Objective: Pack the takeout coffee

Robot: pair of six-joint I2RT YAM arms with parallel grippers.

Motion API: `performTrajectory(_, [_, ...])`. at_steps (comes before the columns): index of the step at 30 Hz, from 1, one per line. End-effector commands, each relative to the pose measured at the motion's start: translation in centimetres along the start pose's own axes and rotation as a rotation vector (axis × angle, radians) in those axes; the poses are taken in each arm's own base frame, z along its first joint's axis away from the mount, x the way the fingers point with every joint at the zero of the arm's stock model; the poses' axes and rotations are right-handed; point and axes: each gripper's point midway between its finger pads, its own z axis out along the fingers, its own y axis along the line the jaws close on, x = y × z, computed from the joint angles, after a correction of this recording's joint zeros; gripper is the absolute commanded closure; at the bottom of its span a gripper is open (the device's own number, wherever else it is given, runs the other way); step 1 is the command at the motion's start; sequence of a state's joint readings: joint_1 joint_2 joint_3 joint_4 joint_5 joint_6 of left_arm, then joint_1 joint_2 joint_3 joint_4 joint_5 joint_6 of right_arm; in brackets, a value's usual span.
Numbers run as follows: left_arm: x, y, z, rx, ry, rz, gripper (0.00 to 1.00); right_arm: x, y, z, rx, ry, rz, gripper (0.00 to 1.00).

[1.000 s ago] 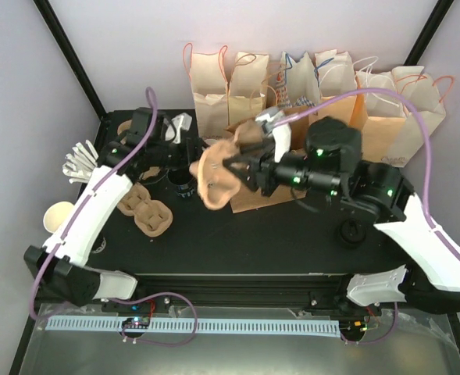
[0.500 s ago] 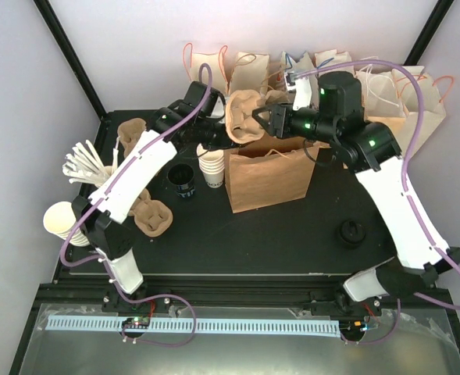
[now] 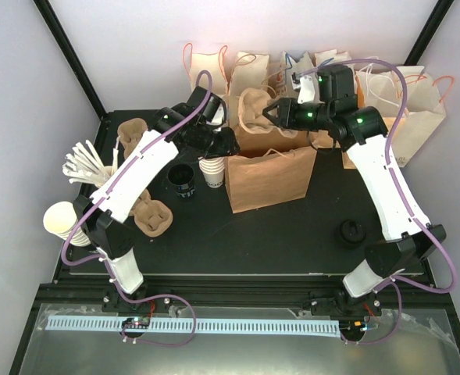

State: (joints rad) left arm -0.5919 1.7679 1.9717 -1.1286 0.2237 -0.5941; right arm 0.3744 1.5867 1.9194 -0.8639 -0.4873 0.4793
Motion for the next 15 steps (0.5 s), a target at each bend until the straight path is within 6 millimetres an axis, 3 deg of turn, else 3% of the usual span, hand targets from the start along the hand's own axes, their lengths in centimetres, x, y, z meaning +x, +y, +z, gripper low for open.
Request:
performTrajectory(1, [0.8, 0.2, -1.3, -0.02, -0.001, 0.006, 0.61, 1.9, -1.8, -0.2, 0.058, 0.06, 0.007, 0.61])
performTrajectory(5, [1.2, 0.2, -1.6, -0.013, 0.003, 0.008, 0.74, 4.0, -4.2, 0.0, 0.159, 0.129, 0.01, 0.61])
performTrajectory(10, [1.6, -0.5, -2.4, 0.006, -0.004, 0.024, 0.8, 6.2, -6.8, -0.3, 0.281, 0.203, 0.011, 0.61])
performTrajectory(15, [2.7, -1.8, -3.1, 0.049, 0.013, 0.047, 0.85, 7.6, -8.0, -1.4, 0.353, 0.241, -0.005, 0.61])
